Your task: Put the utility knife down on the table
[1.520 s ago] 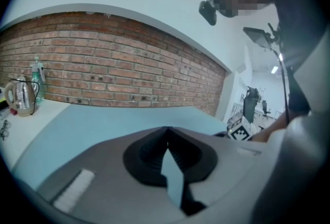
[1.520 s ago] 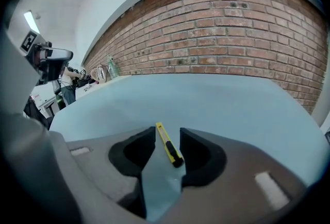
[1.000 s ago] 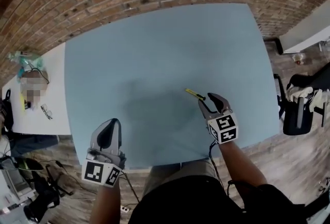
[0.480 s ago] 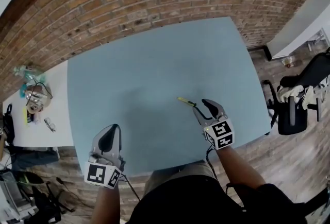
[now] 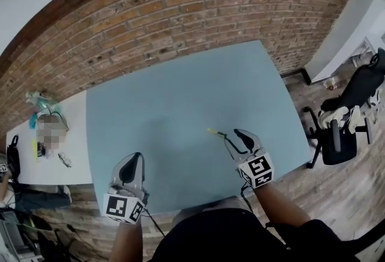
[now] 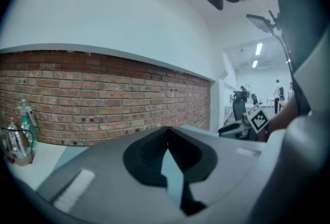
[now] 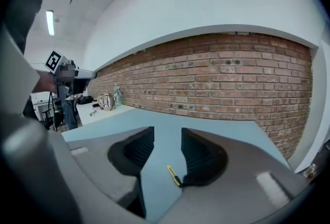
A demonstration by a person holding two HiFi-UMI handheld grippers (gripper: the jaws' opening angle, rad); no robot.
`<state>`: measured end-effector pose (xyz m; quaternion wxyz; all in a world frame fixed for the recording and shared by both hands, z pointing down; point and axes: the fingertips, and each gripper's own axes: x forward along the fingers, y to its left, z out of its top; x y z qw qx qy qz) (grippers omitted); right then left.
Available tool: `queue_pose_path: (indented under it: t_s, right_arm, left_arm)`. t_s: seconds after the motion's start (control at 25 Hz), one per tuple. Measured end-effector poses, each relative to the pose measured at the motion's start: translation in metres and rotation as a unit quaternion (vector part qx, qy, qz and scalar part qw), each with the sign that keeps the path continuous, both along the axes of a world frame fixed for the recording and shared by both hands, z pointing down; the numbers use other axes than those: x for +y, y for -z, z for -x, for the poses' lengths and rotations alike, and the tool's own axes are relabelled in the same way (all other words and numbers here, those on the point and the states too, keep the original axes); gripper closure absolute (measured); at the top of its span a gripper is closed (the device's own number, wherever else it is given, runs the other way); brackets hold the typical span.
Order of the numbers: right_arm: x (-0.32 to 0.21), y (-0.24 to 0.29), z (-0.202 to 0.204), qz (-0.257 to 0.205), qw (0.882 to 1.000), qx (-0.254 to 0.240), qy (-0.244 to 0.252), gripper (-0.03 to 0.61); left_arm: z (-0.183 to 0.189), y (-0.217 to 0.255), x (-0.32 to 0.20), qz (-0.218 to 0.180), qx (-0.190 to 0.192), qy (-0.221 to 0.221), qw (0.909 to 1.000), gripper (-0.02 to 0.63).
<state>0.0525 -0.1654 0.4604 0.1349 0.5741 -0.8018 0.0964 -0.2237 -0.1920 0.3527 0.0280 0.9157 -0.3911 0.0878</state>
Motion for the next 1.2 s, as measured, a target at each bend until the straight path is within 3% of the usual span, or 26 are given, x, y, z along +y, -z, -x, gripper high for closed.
queue_pose_path:
  t_s: [0.44, 0.6, 1.0, 1.2]
  right_arm:
    - [0.030, 0.099, 0.003, -0.157, 0.988, -0.002, -0.016, 0.541]
    - [0.040, 0.117, 0.001, -0.171, 0.985, -0.008, -0.011, 0.575]
    - [0.042, 0.125, -0.002, -0.178, 0.984, -0.009, -0.009, 0.577]
    - [0.038, 0.123, -0.008, -0.177, 0.984, -0.004, -0.017, 0.577]
  left_arm:
    - [-0.013, -0.007, 0.019, 0.002, 0.021, -0.024, 0.9995, 0.609]
    - [-0.015, -0.012, 0.019, 0.004, 0.015, -0.026, 0.9995, 0.609]
    - [-0.047, -0.002, 0.031, -0.011, 0.020, -0.057, 0.9981, 0.609]
    - [-0.043, -0.007, 0.032, -0.004, 0.020, -0.051, 0.9985, 0.609]
